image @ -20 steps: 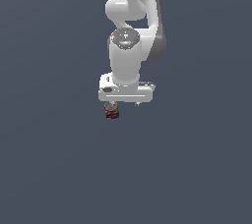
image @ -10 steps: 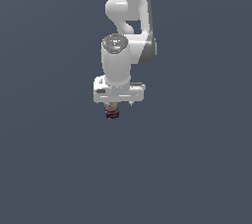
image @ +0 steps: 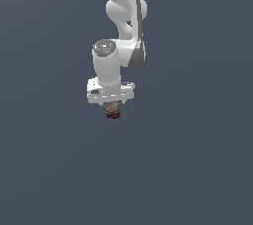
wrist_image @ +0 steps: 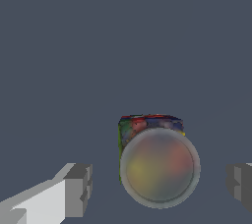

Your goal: Pick up the object and move it to a goal position.

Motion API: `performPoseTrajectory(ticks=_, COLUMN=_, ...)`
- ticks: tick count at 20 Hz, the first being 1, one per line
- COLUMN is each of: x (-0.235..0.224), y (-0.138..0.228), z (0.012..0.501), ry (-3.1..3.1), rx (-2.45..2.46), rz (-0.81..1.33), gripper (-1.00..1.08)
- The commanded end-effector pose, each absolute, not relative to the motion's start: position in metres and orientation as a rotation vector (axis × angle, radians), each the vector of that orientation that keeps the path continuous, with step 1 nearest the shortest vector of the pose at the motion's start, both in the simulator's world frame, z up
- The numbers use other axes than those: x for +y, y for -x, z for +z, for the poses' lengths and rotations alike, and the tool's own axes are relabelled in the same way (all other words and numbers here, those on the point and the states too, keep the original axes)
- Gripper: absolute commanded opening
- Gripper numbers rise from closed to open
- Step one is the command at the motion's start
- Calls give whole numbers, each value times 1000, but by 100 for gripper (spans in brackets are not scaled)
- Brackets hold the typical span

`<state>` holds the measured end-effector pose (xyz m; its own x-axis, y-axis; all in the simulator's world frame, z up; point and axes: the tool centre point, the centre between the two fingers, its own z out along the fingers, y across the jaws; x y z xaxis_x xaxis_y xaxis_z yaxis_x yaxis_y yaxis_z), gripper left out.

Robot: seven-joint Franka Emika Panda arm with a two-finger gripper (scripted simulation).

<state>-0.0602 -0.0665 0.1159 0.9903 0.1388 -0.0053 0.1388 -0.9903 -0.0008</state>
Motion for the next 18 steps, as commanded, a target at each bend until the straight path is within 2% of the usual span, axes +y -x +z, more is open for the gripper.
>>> performPoseTrajectory(ticks=1, x=-71, y=65, z=111, ry=3132, rx=-241, rz=3, gripper=100)
performPoseTrajectory(ticks=10, x=-75, y=69, z=106, ry=3132, rx=-250, rz=2, gripper=100)
performPoseTrajectory(ticks=18, x=-75, y=70, z=72, ry=3131, rx=-253, rz=1, gripper=100)
